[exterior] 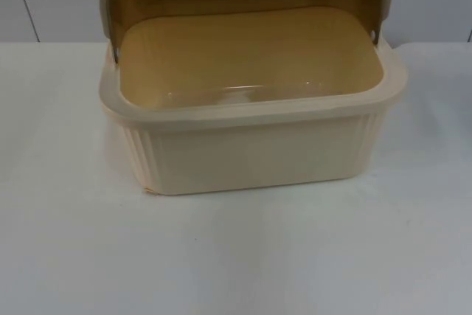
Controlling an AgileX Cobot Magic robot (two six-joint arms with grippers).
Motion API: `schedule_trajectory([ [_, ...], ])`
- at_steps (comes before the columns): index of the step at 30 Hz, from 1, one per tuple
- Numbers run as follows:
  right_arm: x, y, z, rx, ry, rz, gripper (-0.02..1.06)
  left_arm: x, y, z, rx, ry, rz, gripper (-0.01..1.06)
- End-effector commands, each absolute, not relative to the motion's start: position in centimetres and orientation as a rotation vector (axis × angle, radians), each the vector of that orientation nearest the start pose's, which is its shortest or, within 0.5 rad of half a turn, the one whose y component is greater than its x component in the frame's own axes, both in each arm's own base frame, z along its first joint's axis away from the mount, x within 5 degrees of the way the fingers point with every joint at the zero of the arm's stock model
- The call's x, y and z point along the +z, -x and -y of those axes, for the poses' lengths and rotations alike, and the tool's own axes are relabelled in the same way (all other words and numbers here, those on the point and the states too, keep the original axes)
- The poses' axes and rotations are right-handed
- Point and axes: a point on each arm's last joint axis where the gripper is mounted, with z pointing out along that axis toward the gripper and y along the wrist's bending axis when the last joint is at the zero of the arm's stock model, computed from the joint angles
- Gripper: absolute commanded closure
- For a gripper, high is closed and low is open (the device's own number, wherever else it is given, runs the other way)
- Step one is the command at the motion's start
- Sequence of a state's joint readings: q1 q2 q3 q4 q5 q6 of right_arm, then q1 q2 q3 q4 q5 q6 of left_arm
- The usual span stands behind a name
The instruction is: Open the box lid with the left hand, place the block into the box with the right hand, then close the box lid with the left hand.
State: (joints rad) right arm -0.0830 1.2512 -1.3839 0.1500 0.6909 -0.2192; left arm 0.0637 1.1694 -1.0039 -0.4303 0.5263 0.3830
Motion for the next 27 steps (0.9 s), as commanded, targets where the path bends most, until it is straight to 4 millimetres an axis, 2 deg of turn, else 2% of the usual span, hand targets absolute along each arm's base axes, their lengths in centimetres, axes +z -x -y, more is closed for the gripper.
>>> schedule_trajectory([
  [1, 44.0, -26.5, 2.0, 0.030, 0.057, -2.015, 0.00, 35.2, -25.3, 0.4, -0.187, -0.057, -2.122, 0.03],
  [4, 42.9, -26.5, 2.8, 0.014, 0.037, -2.052, 0.00, 35.2, -25.2, 0.4, -0.194, -0.057, -2.131, 0.03],
  [9, 42.2, -26.6, 2.9, 0.010, 0.037, -2.064, 0.00, 35.0, -25.1, 0.5, -0.205, -0.048, -2.151, 0.03],
  [21, 42.3, -26.7, 2.9, -0.003, 0.049, -2.044, 0.00, 34.5, -24.7, 0.7, -0.220, -0.083, -2.228, 0.03],
  [24, 42.3, -26.7, 2.9, -0.004, 0.048, -2.042, 0.00, 34.6, -24.8, 0.6, -0.210, -0.078, -2.209, 0.03],
  [27, 42.4, -26.7, 2.9, -0.005, 0.048, -2.038, 0.00, 35.4, -25.4, 0.2, -0.170, -0.042, -2.100, 0.03],
])
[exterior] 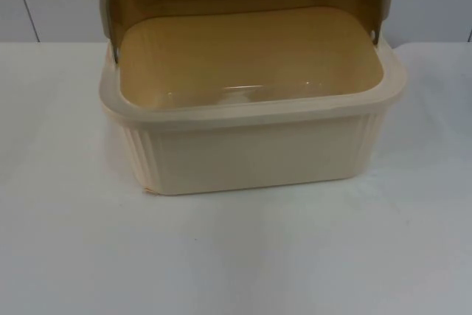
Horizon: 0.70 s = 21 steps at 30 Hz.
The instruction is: Open the box lid with the left hand, place the block into the box with the right hand, then close the box lid with the left hand.
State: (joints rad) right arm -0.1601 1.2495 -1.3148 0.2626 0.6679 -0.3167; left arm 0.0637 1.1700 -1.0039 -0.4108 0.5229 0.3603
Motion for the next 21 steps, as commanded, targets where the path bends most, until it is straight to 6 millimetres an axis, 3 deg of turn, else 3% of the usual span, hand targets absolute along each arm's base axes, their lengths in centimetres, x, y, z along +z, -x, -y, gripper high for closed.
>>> schedule_trajectory([
  [1, 42.4, -26.7, 2.9, -0.005, 0.048, -2.038, 0.00, 35.7, -25.7, 0.0, -0.146, -0.032, -2.052, 0.03],
  [9, 42.4, -26.7, 2.8, 0.018, 0.046, -2.036, 0.00, 38.0, -29.5, 0.4, -0.090, -0.184, -2.026, 0.03],
  [14, 42.3, -26.7, 2.8, 0.021, 0.049, -2.046, 0.00, 40.4, -34.4, 2.2, -0.068, -0.311, -1.938, 0.03],
  [15, 42.3, -26.7, 2.8, 0.021, 0.049, -2.046, 0.00, 40.4, -34.4, 2.2, -0.068, -0.311, -1.938, 0.03],
  [19, 42.3, -26.7, 2.8, 0.021, 0.049, -2.046, 0.00, 41.4, -38.1, 4.1, -0.044, -0.423, -1.872, 0.03],
  [21, 42.3, -26.7, 2.8, 0.021, 0.049, -2.046, 0.00, 41.5, -38.8, 4.9, -0.030, -0.476, -1.853, 0.03],
])
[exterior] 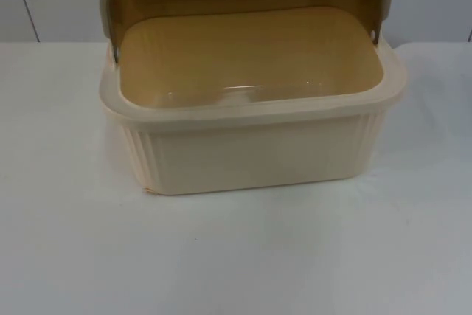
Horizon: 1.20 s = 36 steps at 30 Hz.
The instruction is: Open the box lid with the left hand, place the block into the box with the right hand, then close the box lid with the left hand.
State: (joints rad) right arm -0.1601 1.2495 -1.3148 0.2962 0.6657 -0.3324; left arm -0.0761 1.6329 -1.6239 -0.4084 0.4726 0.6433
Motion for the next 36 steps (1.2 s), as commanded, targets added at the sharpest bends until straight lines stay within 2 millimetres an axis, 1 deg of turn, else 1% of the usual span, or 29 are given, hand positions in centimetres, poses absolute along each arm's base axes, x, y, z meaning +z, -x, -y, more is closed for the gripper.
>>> schedule_trajectory([
  [1, 42.3, -26.7, 2.8, 0.021, 0.049, -2.046, 0.00, 41.7, -39.3, 5.7, -0.017, -0.530, -1.831, 0.03],
  [2, 42.3, -26.7, 2.8, 0.021, 0.049, -2.046, 0.00, 41.4, -39.9, 6.6, 0.004, -0.601, -1.814, 0.03],
  [3, 42.3, -26.7, 2.8, 0.022, 0.049, -2.048, 0.00, 41.2, -40.5, 7.9, 0.047, -0.709, -1.772, 0.03],
  [4, 42.3, -26.7, 2.8, 0.022, 0.050, -2.050, 0.00, 41.2, -40.8, 8.8, 0.068, -0.770, -1.742, 0.03],
  [5, 42.3, -26.7, 2.8, 0.022, 0.050, -2.050, 0.00, 41.2, -40.8, 8.8, 0.068, -0.770, -1.742, 0.03],
  [8, 42.2, -26.6, 2.7, 0.026, 0.053, -2.062, 0.00, 40.5, -41.8, 11.3, 0.136, -0.946, -1.658, 0.03],
  [10, 42.2, -26.6, 2.7, 0.029, 0.052, -2.062, 0.00, 40.1, -42.2, 12.9, 0.167, -1.030, -1.606, 0.03],
  [11, 42.2, -26.6, 2.7, 0.029, 0.052, -2.062, 0.00, 40.1, -42.2, 12.9, 0.167, -1.030, -1.606, 0.03],
  [13, 42.2, -26.6, 2.7, 0.029, 0.053, -2.064, 0.00, 39.5, -42.7, 13.9, 0.206, -1.099, -1.578, 0.03],
  [15, 42.2, -26.6, 2.7, 0.029, 0.053, -2.064, 0.00, 38.3, -43.2, 15.0, 0.257, -1.177, -1.558, 0.03],
  [16, 42.2, -26.6, 2.7, 0.029, 0.053, -2.064, 0.00, 38.3, -43.2, 15.0, 0.257, -1.177, -1.558, 0.03],
  [18, 42.2, -26.6, 2.7, 0.029, 0.053, -2.064, 0.00, 37.4, -43.4, 16.0, 0.277, -1.240, -1.542, 0.06],
  [20, 42.2, -26.6, 2.7, 0.029, 0.053, -2.064, 0.00, 36.6, -43.6, 16.6, 0.267, -1.265, -1.552, 0.16],
  [21, 42.2, -26.6, 2.7, 0.028, 0.052, -2.062, 0.00, 36.4, -43.5, 17.0, 0.261, -1.273, -1.551, 0.27],
  [22, 42.2, -26.6, 2.7, 0.028, 0.052, -2.062, 0.00, 36.4, -43.5, 17.0, 0.261, -1.273, -1.551, 0.27],
  [24, 42.2, -26.6, 2.7, 0.028, 0.052, -2.062, 0.00, 36.0, -43.7, 17.2, 0.255, -1.276, -1.553, 0.52],
  [26, 42.2, -26.6, 2.7, 0.028, 0.052, -2.062, 0.00, 36.1, -43.7, 17.3, 0.232, -1.254, -1.558, 0.80],
  [27, 42.2, -26.6, 2.7, 0.028, 0.052, -2.062, 0.00, 36.1, -43.7, 17.3, 0.232, -1.254, -1.558, 0.80],
  [28, 42.2, -26.6, 2.7, 0.028, 0.052, -2.062, 0.00, 36.1, -43.7, 17.3, 0.221, -1.247, -1.561, 0.94],
  [29, 42.2, -26.6, 2.7, 0.028, 0.052, -2.062, 0.00, 36.1, -43.6, 17.4, 0.209, -1.239, -1.563, 1.03],
  [30, 42.2, -26.6, 2.7, 0.028, 0.052, -2.062, 0.00, 36.0, -43.5, 17.4, 0.188, -1.241, -1.575, 1.05],
  [33, 42.2, -26.6, 2.7, 0.028, 0.052, -2.062, 0.00, 35.8, -43.3, 17.6, 0.129, -1.241, -1.605, 1.05],
  [36, 42.2, -26.6, 2.7, 0.028, 0.052, -2.062, 0.00, 35.2, -42.7, 17.8, 0.055, -1.300, -1.660, 1.05],
])
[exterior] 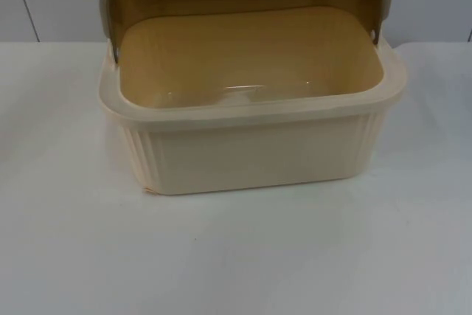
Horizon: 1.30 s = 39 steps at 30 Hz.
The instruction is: Open the box lid with the left hand, place the block into the box with the right hand, then close the box lid with the left hand.
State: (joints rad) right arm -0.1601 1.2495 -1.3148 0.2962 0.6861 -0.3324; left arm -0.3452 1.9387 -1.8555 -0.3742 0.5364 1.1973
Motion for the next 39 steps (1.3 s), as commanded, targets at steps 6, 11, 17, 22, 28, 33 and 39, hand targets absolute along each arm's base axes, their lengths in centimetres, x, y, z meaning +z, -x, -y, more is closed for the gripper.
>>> schedule_trajectory([
  [6, 42.2, -26.6, 2.7, 0.028, 0.052, -2.062, 0.00, 33.6, -42.5, 18.1, -0.018, -1.373, -1.728, 1.05],
  [11, 42.2, -26.6, 2.7, 0.028, 0.054, -2.062, 0.00, 32.8, -42.6, 18.6, -0.088, -1.384, -1.744, 1.05],
  [17, 42.2, -26.6, 2.7, 0.028, 0.054, -2.062, 0.00, 32.6, -42.3, 19.2, -0.111, -1.420, -1.734, 1.05],
  [22, 42.2, -26.6, 2.7, 0.028, 0.054, -2.062, 0.00, 32.0, -41.9, 20.1, -0.146, -1.459, -1.732, 1.05],
  [28, 42.2, -26.6, 2.7, 0.028, 0.054, -2.062, 0.00, 32.1, -41.8, 21.0, -0.143, -1.440, -1.704, 1.05],
  [33, 42.2, -26.6, 2.7, 0.028, 0.054, -2.062, 0.00, 32.0, -41.8, 21.0, -0.139, -1.437, -1.709, 1.05],
  [39, 42.2, -26.6, 2.7, 0.028, 0.054, -2.062, 0.00, 31.7, -42.0, 21.0, -0.142, -1.438, -1.716, 1.05],
])
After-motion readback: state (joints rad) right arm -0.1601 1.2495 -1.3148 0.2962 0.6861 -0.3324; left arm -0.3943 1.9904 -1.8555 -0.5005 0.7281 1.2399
